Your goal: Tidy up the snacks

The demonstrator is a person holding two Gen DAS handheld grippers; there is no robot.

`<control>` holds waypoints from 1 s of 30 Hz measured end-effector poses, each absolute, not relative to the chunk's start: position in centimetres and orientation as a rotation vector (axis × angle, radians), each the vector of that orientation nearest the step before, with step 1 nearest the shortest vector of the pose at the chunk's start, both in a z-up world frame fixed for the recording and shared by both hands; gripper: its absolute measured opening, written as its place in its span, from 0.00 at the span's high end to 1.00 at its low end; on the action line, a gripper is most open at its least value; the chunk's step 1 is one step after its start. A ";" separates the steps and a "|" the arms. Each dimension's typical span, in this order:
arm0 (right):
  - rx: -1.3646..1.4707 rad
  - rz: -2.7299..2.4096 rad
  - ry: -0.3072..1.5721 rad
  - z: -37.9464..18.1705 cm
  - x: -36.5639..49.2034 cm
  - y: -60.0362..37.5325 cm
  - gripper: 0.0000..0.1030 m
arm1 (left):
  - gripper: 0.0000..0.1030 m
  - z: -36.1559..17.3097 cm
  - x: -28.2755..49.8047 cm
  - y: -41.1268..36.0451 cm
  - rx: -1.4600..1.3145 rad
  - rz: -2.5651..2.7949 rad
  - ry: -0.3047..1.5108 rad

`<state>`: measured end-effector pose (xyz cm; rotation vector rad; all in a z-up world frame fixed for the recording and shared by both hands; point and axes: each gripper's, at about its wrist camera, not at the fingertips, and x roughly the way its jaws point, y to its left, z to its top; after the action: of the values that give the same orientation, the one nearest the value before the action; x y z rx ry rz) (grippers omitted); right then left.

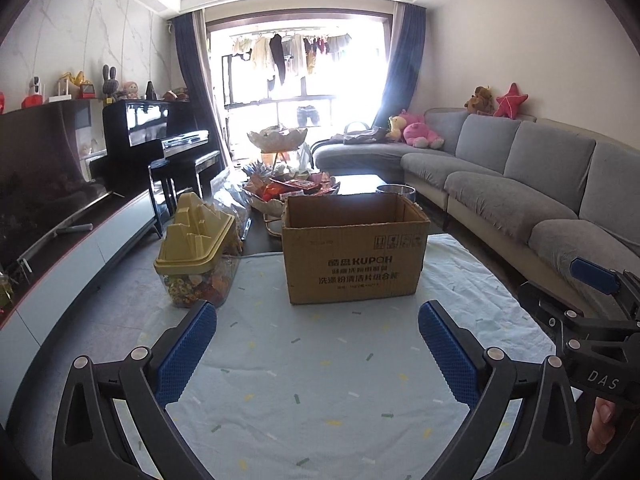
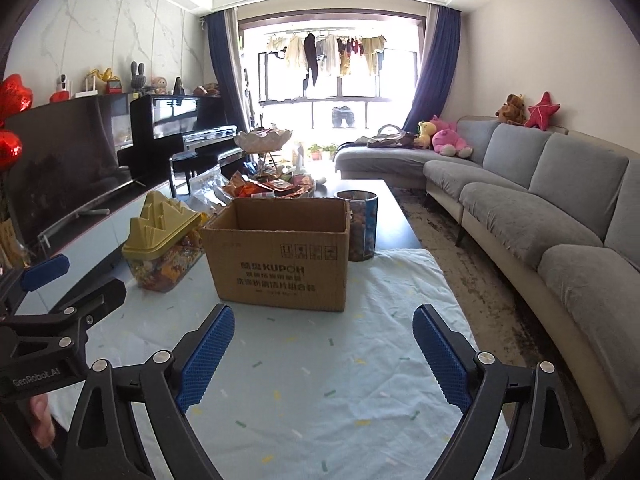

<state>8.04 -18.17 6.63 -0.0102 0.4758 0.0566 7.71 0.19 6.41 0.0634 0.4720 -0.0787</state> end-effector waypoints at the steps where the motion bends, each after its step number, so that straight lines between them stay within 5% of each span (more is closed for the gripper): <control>1: -0.012 0.056 0.472 6.5 7.4 -18.2 0.11 | 0.00 6.2 7.1 0.2 0.066 -0.075 0.469; 30: -0.032 0.082 0.386 6.5 0.4 -17.3 0.11 | 0.00 6.5 0.2 1.1 0.066 -0.027 0.399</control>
<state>0.45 -17.34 6.46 -0.0322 0.3860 0.0817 0.20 1.10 6.55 0.0657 0.3990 -0.0275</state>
